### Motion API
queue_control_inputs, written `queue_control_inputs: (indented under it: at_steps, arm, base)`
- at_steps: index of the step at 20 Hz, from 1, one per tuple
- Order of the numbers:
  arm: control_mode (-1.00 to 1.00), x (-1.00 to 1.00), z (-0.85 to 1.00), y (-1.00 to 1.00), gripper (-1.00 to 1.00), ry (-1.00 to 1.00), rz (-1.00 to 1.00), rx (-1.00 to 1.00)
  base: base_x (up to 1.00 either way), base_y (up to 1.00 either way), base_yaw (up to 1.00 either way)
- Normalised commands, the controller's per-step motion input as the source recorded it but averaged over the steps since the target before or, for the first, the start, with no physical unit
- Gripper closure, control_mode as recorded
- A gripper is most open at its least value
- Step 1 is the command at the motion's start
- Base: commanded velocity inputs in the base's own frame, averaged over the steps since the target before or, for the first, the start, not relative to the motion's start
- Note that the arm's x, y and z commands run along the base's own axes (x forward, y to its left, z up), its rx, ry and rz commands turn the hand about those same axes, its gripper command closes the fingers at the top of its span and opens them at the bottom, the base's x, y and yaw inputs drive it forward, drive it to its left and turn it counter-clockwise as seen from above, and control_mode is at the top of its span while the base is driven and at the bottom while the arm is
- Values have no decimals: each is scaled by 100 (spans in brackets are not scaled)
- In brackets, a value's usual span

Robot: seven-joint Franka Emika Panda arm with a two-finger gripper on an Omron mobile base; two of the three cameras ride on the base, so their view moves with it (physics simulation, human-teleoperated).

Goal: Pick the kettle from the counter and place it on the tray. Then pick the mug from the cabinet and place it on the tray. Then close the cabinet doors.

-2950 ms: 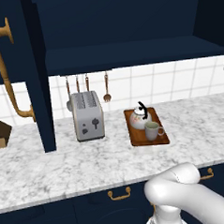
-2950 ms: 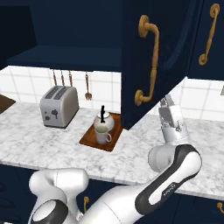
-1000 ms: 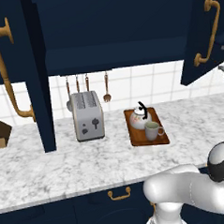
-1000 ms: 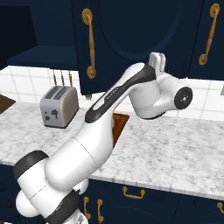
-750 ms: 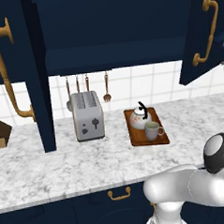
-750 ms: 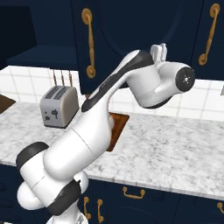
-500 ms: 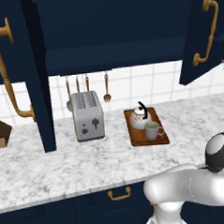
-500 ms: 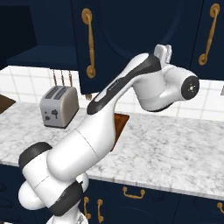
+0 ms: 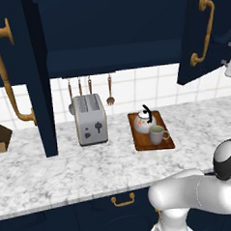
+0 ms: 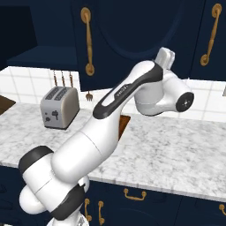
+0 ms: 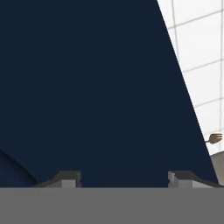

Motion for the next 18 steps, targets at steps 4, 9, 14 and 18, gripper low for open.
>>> queue_control_inputs:
  at_steps: [4, 9, 14, 18]
  arm:
    - [-100, 42, 17, 36, -100, -5, -4, 8]
    - [-100, 28, 32, 52, -100, -7, -4, 4]
    - [-100, 24, 35, 77, -100, -8, -5, 1]
    - [-100, 47, 20, 87, -100, -1, -5, 0]
  base:
    - [0, 0, 0]
    - [0, 0, 0]
    - [0, 0, 0]
    - [0, 0, 0]
